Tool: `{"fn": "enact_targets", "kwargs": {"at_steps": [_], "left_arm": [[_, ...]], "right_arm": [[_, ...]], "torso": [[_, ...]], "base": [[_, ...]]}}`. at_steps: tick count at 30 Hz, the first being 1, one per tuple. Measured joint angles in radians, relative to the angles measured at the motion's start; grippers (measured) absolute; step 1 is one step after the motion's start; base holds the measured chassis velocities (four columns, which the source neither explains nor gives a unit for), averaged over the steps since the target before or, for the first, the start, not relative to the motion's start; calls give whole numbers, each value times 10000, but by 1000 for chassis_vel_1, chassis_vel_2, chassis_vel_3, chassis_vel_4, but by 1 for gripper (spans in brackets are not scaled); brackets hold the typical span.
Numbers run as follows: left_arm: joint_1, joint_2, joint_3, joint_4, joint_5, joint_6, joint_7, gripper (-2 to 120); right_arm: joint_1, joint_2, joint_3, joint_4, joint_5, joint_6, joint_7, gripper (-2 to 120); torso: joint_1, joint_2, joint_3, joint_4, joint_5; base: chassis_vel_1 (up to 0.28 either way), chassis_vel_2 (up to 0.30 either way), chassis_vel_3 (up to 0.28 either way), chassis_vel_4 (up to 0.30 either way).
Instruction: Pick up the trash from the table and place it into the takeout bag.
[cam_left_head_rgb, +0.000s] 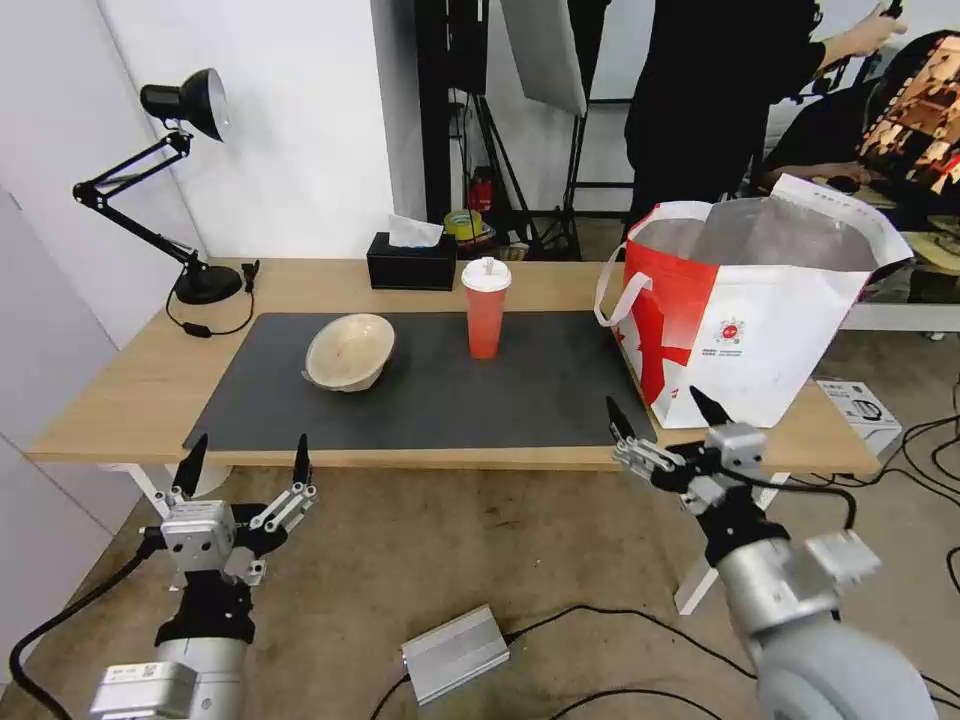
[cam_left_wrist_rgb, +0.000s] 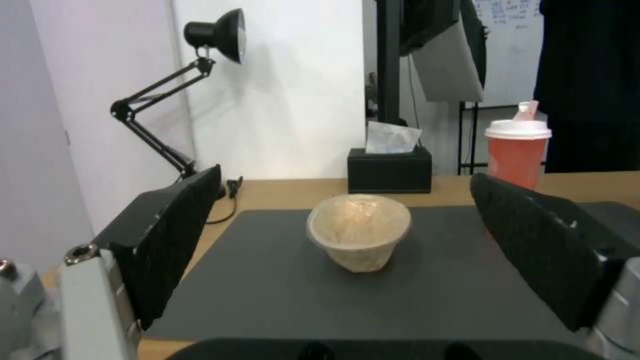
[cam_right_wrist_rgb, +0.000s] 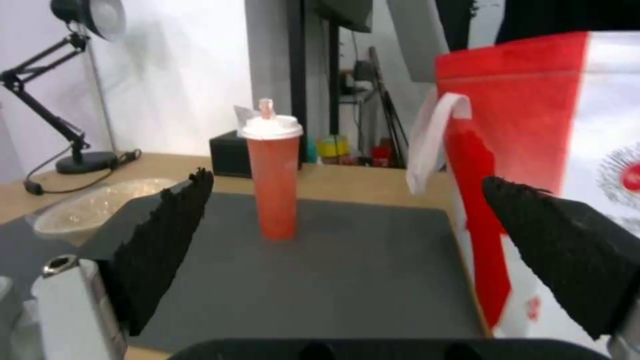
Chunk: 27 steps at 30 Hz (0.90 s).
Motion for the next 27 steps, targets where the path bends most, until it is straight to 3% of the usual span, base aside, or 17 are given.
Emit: {"fn": "enact_targets", "kwargs": {"at_steps": [10,27], "left_arm": [[22,-105,-53,0,-12,-35,-6,100],[-4,-94,-38,0,-16,-44,-3,100]], "right_arm": [[1384,-731,-571,-935,816,-114,-47,100],[4505,-784,-2420,-3110,1893,-581,23,100]], "torso": [[0,0,0,-2,-2],[1,0,0,-2,-2]], "base": [[0,0,0,0],[0,0,0,0]]}}
